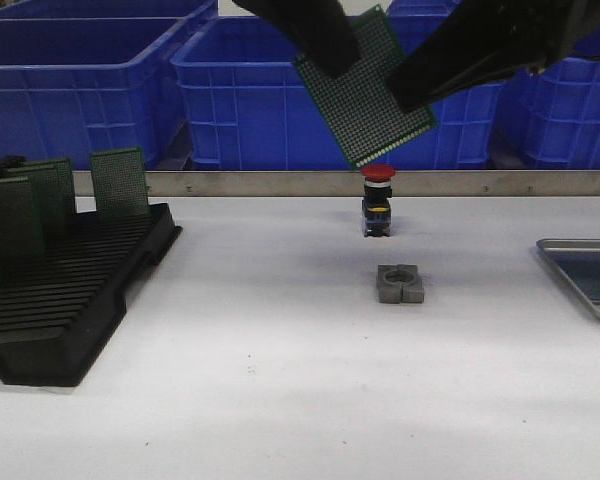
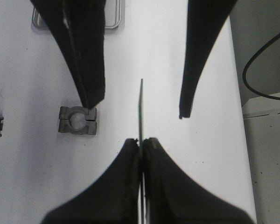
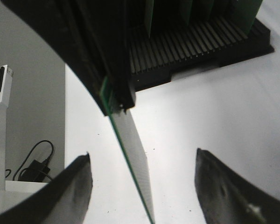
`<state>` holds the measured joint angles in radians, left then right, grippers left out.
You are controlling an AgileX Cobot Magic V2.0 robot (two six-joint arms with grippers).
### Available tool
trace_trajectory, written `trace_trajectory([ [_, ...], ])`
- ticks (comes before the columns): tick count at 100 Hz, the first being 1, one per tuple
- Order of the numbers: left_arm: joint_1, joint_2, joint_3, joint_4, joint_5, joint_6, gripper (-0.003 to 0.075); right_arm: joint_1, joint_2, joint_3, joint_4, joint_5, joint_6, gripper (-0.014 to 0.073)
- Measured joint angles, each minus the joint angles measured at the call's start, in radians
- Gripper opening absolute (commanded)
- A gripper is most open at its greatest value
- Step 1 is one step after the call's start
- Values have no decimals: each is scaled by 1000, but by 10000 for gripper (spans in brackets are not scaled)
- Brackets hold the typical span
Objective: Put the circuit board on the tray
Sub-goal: 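Grasp the second board with the right gripper from the left gripper, then release with the left gripper and carry the board with the right gripper to the tray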
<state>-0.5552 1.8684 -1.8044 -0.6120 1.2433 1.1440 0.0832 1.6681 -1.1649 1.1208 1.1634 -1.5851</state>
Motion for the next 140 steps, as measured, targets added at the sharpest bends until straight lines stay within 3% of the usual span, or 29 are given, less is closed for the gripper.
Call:
trace_trajectory([
  [14, 0, 0, 0, 0, 0, 0, -18, 20, 30, 0, 0, -2, 0, 316],
  [44, 0, 0, 0, 0, -7, -1, -18, 20, 32, 0, -4, 1, -4, -76],
  [53, 0, 0, 0, 2, -8, -6, 7, 26, 32, 0, -12, 11, -20, -64],
  [60, 0, 0, 0, 3, -9, -7, 88, 26, 32, 0, -14, 14, -21, -64],
  [77, 0, 0, 0, 0, -12, -7, 456, 26, 32, 0, -10, 3, -10, -64],
  [87, 0, 0, 0, 0, -8, -7, 582, 26, 32, 0, -10, -4, -6, -64],
  [116, 0, 0, 0, -2, -8, -5, 590, -47, 32, -1, -103, -4, 103, -64],
  [140, 0, 0, 0, -2, -8, -5, 590, -248, 21, -3, -197, -11, 281, -64],
])
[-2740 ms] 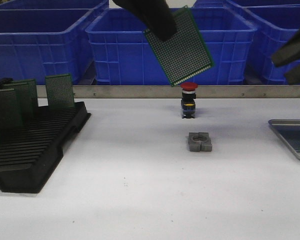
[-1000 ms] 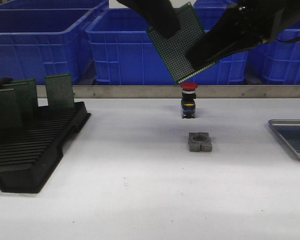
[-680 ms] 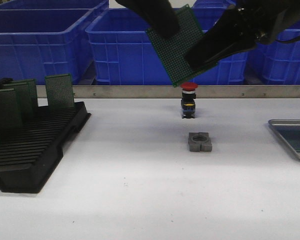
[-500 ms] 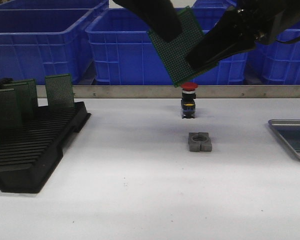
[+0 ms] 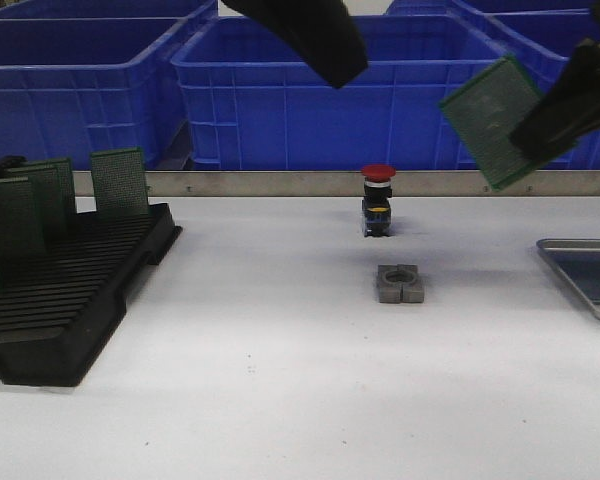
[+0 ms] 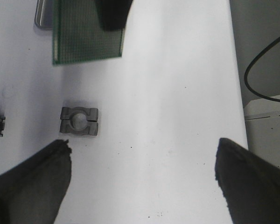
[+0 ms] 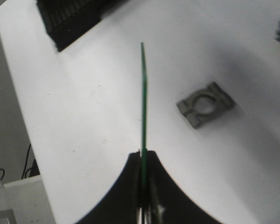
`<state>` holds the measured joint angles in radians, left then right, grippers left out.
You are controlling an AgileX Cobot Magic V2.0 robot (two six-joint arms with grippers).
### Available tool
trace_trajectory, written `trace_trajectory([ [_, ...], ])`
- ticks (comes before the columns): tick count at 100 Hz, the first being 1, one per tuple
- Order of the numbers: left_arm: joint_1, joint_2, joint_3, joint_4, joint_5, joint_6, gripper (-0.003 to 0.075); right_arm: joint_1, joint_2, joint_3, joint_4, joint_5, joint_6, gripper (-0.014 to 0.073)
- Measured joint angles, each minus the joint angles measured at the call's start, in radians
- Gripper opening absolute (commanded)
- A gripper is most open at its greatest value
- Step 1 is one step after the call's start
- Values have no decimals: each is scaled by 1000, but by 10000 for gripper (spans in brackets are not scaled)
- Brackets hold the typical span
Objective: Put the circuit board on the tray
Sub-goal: 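Release with the left gripper and carry the board with the right gripper to the tray, then lower the board onto the first board in the tray and open the right gripper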
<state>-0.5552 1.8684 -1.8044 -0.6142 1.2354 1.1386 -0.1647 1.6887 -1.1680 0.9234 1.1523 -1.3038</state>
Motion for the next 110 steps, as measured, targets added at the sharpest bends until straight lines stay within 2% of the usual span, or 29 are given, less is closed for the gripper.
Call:
trace_trajectory([
  [21, 0, 0, 0, -2, 0, 0, 590, -172, 16, 0, -9, -85, 213, -64],
  [37, 0, 0, 0, -2, 0, 0, 590, -232, 62, 0, -9, -141, 348, -64],
  [71, 0, 0, 0, -2, 0, 0, 590, -238, 210, -2, -9, -157, 388, -64],
  [110, 0, 0, 0, -2, 0, 0, 590, -274, 280, -4, -9, -165, 455, -64],
])
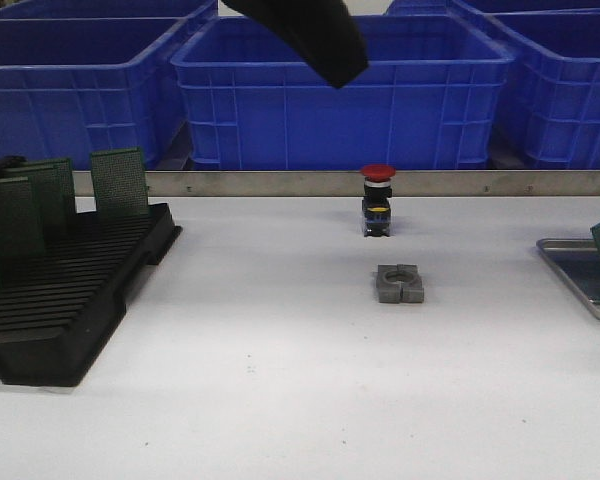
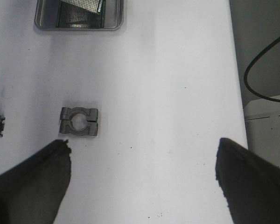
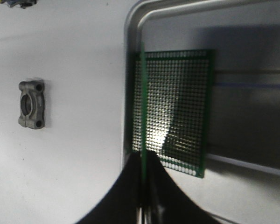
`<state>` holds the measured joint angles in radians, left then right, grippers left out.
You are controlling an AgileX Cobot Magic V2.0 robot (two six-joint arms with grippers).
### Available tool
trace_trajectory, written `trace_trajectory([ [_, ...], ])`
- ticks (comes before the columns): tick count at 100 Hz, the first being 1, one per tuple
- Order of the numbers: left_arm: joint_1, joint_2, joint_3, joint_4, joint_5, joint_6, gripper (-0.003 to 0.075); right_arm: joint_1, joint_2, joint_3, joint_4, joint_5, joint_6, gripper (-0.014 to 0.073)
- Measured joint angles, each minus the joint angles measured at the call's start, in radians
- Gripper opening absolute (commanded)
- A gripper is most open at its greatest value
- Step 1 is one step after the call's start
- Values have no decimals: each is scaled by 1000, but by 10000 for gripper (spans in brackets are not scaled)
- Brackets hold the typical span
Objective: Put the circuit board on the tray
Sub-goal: 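Lower the board onto the first board in the tray and open the right gripper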
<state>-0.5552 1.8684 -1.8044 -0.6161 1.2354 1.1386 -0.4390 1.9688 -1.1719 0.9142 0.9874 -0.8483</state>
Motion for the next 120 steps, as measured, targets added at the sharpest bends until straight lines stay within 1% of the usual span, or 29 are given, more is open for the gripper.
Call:
trace_trajectory([
  [39, 0, 0, 0, 0, 0, 0, 589, -13, 2, -2, 2, 0, 13, -62],
  [48, 0, 0, 0, 0, 0, 0, 589, -13, 5, -2, 2, 4, 15, -30],
  [55, 0, 0, 0, 0, 0, 0, 590, -13, 5, -2, 2, 9, 15, 16],
  [84, 0, 0, 0, 0, 0, 0, 590, -13, 5, -2, 2, 22, 15, 283],
  [107, 0, 0, 0, 0, 0, 0, 590, -13, 5, -2, 3, -36, 15, 496],
  [114, 0, 0, 0, 0, 0, 0, 590, -13, 5, -2, 3, -53, 15, 535],
  [120, 0, 0, 0, 0, 0, 0, 590, -13, 5, -2, 3, -65, 15, 540],
])
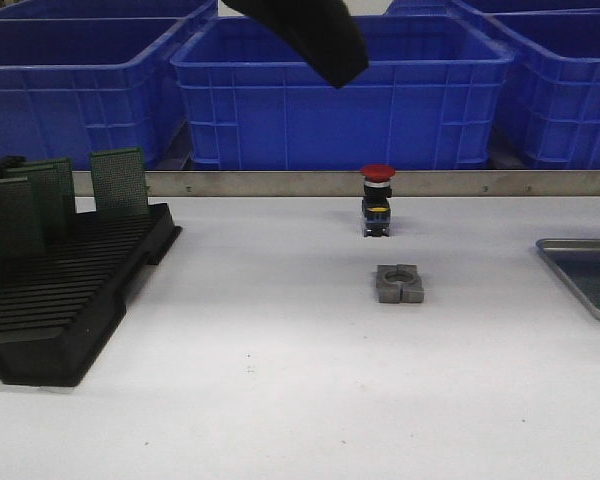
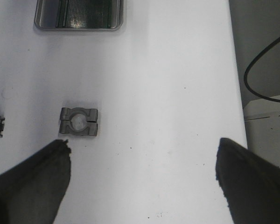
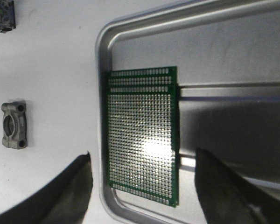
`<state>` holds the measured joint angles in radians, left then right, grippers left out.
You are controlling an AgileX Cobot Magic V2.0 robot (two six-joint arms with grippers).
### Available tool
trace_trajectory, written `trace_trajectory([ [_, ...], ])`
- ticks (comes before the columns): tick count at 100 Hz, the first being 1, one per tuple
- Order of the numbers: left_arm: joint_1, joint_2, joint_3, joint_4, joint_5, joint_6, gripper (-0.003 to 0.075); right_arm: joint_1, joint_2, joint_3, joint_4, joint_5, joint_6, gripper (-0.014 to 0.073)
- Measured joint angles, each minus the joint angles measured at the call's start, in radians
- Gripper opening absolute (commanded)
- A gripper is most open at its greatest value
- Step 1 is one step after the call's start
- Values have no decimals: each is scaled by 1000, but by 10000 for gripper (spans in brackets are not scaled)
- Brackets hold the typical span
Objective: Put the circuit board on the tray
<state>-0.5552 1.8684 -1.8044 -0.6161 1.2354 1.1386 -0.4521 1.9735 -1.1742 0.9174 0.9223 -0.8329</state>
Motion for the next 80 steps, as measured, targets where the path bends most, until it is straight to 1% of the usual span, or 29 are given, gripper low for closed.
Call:
trace_trajectory([
  [22, 0, 0, 0, 0, 0, -2, 589, 2, 0, -17, 0, -7, 0, 540],
  [39, 0, -7, 0, 2, -2, -62, 589, 10, -57, -26, 0, -6, 0, 540],
  [50, 0, -36, 0, 26, -50, -138, 589, 30, -133, -26, 0, -24, 0, 540],
  [66, 0, -95, 1, 111, -151, -289, 589, 88, -265, -26, 0, -70, -19, 540],
  [80, 49, -175, 61, 148, -259, -406, 589, 169, -379, -6, 0, -146, -67, 540],
])
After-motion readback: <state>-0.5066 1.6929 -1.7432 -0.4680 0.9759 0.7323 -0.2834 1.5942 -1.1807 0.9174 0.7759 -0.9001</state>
